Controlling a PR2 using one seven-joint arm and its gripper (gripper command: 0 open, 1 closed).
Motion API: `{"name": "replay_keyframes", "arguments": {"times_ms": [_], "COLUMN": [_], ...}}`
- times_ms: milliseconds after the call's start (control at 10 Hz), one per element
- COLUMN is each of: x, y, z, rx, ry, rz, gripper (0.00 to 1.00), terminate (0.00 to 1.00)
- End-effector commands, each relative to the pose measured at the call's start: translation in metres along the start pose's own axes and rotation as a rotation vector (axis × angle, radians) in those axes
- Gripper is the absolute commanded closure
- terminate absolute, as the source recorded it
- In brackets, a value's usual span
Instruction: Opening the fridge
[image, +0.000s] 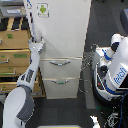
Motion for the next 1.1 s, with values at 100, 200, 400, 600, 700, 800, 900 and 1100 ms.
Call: {"name": "replay_keyframes", "arguments": {"times_ms": [100, 200, 400, 600, 700, 800, 900, 1100], "x": [-0.005, -0.005, -0.009, -0.012, -0.014, -0.016, -0.016, -0.016], "y": [0.011, 0.013, 0.013, 0.02, 0.023, 0.025, 0.025, 0.025], "z": [-0.026, -0.028, -0.037, -0.041, -0.04, -0.041, -0.046, -0.049], "rx": [-0.07, -0.066, -0.069, -0.067, -0.066, -0.069, -0.064, -0.067], "ry": [-0.017, -0.016, -0.004, 0.001, 0.001, 0.002, 0.006, 0.009], "rz": [-0.041, -0.044, -0.05, -0.052, -0.05, -0.048, -0.048, -0.05], "gripper": [1.0, 1.0, 1.0, 1.0, 1.0, 1.0, 1.0, 1.0], "terminate": [0.0, 0.0, 0.0, 0.0, 0.0, 0.0, 0.0, 0.0]}}
